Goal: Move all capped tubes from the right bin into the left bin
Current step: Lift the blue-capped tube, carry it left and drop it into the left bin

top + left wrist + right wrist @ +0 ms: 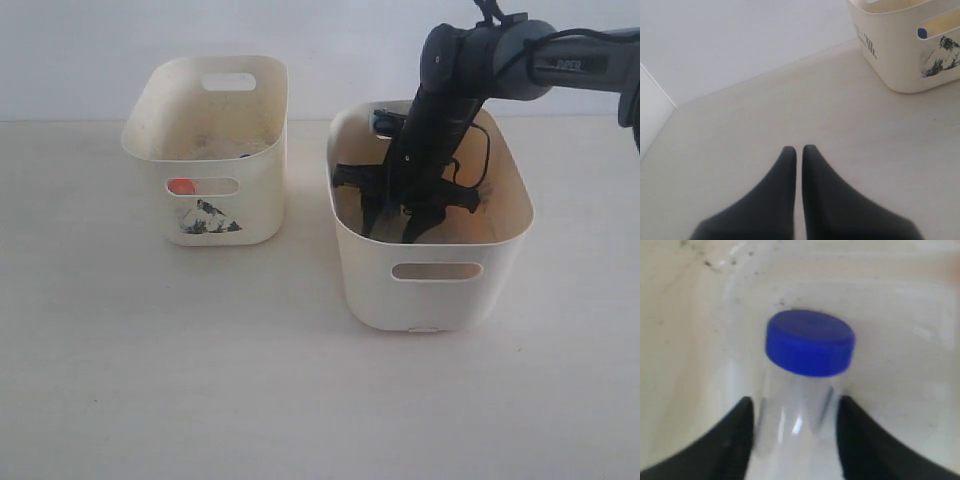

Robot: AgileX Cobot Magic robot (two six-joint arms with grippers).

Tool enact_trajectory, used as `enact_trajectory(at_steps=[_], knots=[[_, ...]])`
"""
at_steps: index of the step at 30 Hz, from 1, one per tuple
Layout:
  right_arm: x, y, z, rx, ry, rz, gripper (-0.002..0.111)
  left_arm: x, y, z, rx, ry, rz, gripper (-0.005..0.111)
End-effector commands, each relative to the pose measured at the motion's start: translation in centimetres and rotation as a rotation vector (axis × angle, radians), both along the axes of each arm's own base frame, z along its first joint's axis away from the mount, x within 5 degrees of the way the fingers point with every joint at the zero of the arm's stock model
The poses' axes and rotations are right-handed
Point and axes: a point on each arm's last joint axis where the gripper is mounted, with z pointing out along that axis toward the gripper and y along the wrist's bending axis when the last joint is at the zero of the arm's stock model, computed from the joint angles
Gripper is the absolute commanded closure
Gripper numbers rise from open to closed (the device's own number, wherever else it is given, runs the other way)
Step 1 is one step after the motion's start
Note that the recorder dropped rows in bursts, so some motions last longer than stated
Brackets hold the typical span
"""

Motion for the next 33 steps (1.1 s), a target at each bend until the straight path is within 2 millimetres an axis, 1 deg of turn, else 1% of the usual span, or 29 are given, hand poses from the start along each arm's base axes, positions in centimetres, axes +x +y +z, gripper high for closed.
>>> enact_trajectory(at_steps=[1, 2, 3, 6, 8, 9, 10, 11, 12, 13, 14, 15, 16, 18, 19, 20, 23, 25, 27, 29, 30, 33], knots=[[-0.9, 1.2, -1.9, -0.018, 0.06, 0.059, 0.092, 0.0, -0.1, 0.2, -0.013, -0.008, -0.005, 0.102], [-0.9, 1.2, -1.9, -0.018, 0.059, 0.083, 0.104, 0.0, -0.1, 0.2, -0.013, -0.008, -0.005, 0.102], [-1.0, 1.2, -1.9, -0.018, 0.058, 0.104, 0.108, 0.0, -0.1, 0.2, -0.013, -0.008, -0.005, 0.102], [-1.2, 1.1, -1.8, -0.02, 0.075, 0.133, 0.108, 0.0, -0.1, 0.2, -0.013, -0.008, -0.005, 0.102], [-1.4, 1.1, -0.4, -0.016, 0.065, 0.152, 0.108, 0.0, -0.1, 0.2, -0.013, -0.008, -0.005, 0.102], [-1.6, 1.0, 1.4, -0.009, 0.037, 0.172, 0.108, 0.0, -0.1, 0.2, -0.013, -0.008, -0.005, 0.102], [-1.7, 1.0, 2.4, -0.008, 0.024, 0.176, 0.108, 0.0, -0.1, 0.2, -0.013, -0.008, -0.005, 0.102], [-2.0, 0.7, 4.9, -0.018, -0.027, 0.199, 0.108, 0.0, -0.1, 0.2, -0.013, -0.008, -0.005, 0.102], [-2.2, 0.6, 6.0, -0.024, -0.045, 0.204, 0.108, 0.0, -0.1, 0.2, -0.013, -0.008, -0.005, 0.102], [-2.7, 0.1, 8.8, -0.051, -0.094, 0.218, 0.108, 0.0, -0.1, 0.2, -0.013, -0.008, -0.005, 0.102], [-3.2, -0.3, 10.9, -0.074, -0.145, 0.225, 0.108, 0.0, -0.1, 0.2, -0.013, -0.008, -0.005, 0.102], [-3.6, -0.6, 12.6, -0.091, -0.189, 0.228, 0.108, 0.0, -0.1, 0.2, -0.013, -0.008, -0.005, 0.102], [-4.0, -0.9, 14.1, -0.105, -0.228, 0.236, 0.108, 0.0, -0.1, 0.2, -0.013, -0.008, -0.005, 0.102], [-4.8, -1.1, 16.4, -0.094, -0.286, 0.26, 0.108, 0.0, -0.1, 0.2, -0.013, -0.008, -0.005, 0.102], [-5.1, -1.0, 17.1, -0.076, -0.302, 0.276, 0.108, 0.0, -0.1, 0.2, -0.013, -0.008, -0.005, 0.102], [-5.5, -0.6, 17.8, -0.019, -0.317, 0.303, 0.108, 0.0, -0.1, 0.2, -0.013, -0.008, -0.005, 0.102], [-6.0, 1.8, 19.4, 0.259, -0.433, 0.459, 0.108, 0.0, -0.1, 0.2, -0.013, -0.008, -0.005, 0.102], [-5.9, 3.3, 20.2, 0.441, -0.532, 0.552, 0.108, 0.0, -0.1, 0.2, -0.013, -0.008, -0.005, 0.102], [-5.7, 4.5, 20.8, 0.598, -0.634, 0.601, 0.108, 0.0, -0.1, 0.2, -0.013, -0.008, -0.005, 0.102], [-5.3, 5.6, 21.0, 0.68, -0.72, 0.621, 0.108, 0.0, -0.1, 0.2, -0.013, -0.008, -0.005, 0.102], [-5.0, 6.2, 20.8, 0.692, -0.761, 0.629, 0.108, 0.0, -0.1, 0.2, -0.013, -0.008, -0.005, 0.102], [-4.0, 8.1, 19.7, 0.634, -0.853, 0.583, 0.108, 0.0, -0.1, 0.2, -0.013, -0.008, -0.005, 0.102]])
